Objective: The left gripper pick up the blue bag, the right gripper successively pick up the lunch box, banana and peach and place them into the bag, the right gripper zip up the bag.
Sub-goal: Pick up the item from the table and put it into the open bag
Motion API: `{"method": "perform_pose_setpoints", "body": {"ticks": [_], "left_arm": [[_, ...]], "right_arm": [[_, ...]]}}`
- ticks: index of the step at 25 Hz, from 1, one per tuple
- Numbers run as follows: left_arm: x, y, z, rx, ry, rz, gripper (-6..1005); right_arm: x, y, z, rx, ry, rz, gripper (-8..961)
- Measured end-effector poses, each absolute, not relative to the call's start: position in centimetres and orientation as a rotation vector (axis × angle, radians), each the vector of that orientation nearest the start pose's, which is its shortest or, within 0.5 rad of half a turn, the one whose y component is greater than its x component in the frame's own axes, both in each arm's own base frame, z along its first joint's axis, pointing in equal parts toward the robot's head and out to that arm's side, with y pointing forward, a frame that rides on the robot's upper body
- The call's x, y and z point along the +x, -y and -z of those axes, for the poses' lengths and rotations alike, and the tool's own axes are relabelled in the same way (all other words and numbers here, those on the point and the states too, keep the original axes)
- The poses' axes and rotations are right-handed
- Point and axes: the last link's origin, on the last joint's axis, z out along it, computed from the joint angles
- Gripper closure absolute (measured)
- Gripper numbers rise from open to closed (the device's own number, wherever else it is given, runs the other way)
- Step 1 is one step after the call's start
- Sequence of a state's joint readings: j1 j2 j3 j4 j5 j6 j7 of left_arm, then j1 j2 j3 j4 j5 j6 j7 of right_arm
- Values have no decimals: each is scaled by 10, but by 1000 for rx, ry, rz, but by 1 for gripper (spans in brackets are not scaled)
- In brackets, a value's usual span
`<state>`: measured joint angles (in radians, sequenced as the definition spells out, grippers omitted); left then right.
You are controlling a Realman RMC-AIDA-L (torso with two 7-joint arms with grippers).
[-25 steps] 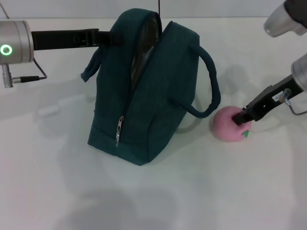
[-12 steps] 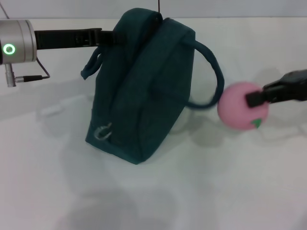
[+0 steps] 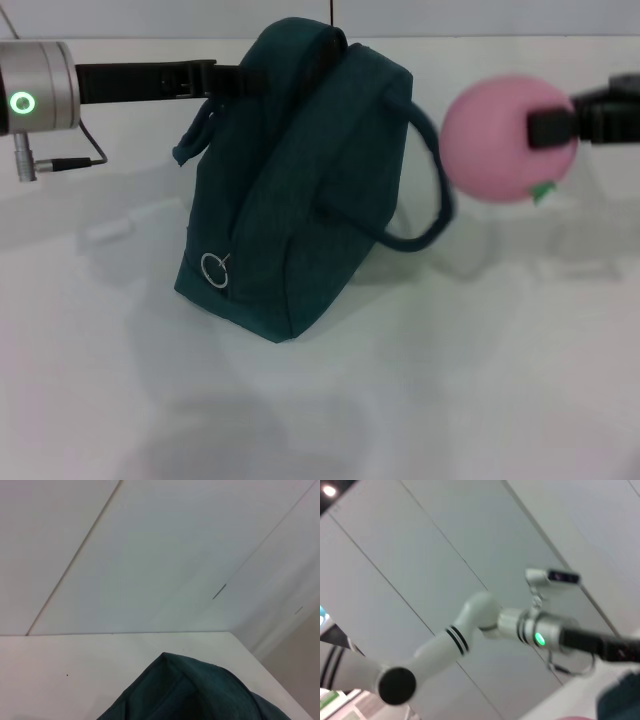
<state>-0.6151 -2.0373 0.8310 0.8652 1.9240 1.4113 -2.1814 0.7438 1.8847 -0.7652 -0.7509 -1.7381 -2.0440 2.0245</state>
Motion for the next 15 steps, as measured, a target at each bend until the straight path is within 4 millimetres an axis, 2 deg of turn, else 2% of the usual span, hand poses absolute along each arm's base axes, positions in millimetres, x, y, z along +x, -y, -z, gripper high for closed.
{"method": "perform_pose_setpoints", "body": {"ticks": [7,9,15], "left_arm": [[-210,-389,-39,-2480,1293,760,939],[-208,-388,-36,-2487,1296,765,939],[-201,-389,-36,-2504,1299,773,939]], "right_arm": [[142,-355,-101,-3009,-616,-1222,919],[140,-363,-92,-2967,-578,-1209,919],[130,-375,-45,-2958,-422,-1030,918]]}}
